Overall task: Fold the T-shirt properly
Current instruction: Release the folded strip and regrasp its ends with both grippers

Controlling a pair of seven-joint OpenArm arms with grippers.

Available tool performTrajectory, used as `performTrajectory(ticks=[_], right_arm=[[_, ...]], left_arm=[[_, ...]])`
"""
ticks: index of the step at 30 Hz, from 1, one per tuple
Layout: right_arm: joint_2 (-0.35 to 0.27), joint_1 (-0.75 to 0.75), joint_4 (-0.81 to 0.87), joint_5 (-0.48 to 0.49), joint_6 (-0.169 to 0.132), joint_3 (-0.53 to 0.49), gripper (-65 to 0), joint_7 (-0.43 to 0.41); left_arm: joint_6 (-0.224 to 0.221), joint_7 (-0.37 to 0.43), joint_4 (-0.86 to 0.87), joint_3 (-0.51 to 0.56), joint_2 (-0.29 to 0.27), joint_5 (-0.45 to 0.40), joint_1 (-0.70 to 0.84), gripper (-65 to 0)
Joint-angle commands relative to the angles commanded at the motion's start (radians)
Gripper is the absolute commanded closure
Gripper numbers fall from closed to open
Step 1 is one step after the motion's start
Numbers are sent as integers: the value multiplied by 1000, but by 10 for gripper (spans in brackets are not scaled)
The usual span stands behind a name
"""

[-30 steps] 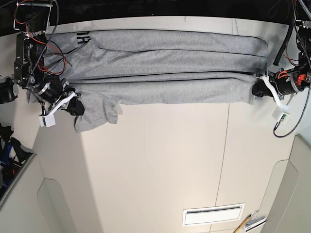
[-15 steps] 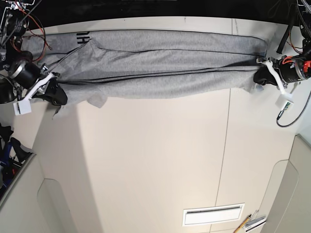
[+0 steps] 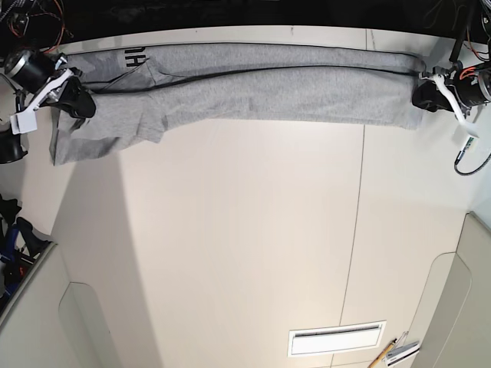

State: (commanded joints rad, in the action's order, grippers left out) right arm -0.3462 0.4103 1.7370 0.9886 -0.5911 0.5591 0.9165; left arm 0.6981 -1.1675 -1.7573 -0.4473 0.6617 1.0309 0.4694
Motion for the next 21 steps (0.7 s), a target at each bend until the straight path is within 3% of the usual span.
performTrajectory(ticks=[4,5,7,8,12,18,20,21], right_arm=[[0,14,-3,-5,0,0,0,5],[0,16,-3,-16,0,0,-37,6],[0,17,-3,-43,9,0,-206,39],[0,17,-3,-42,11,0,-247,61],[0,17,-2,4,10,51,-250,98],[0,13,2,82,-7,204,-249,97],[4,-2,2,89,-11,204,-186,89],[14,-11,2,90,-12,204,-109,82]], left_arm=[[0,0,5,0,-18,-3,19,-373],[0,0,6,0,-28,-4,18,-381],[0,0,6,0,-45,-32,18,-381],[0,5,6,0,-50,-55,18,-381],[0,39,6,-21,-50,-109,18,-381],[0,65,6,-135,-50,-108,18,-382],[0,95,7,-157,-50,-108,18,-429],[0,95,10,-157,-50,-107,18,-451]])
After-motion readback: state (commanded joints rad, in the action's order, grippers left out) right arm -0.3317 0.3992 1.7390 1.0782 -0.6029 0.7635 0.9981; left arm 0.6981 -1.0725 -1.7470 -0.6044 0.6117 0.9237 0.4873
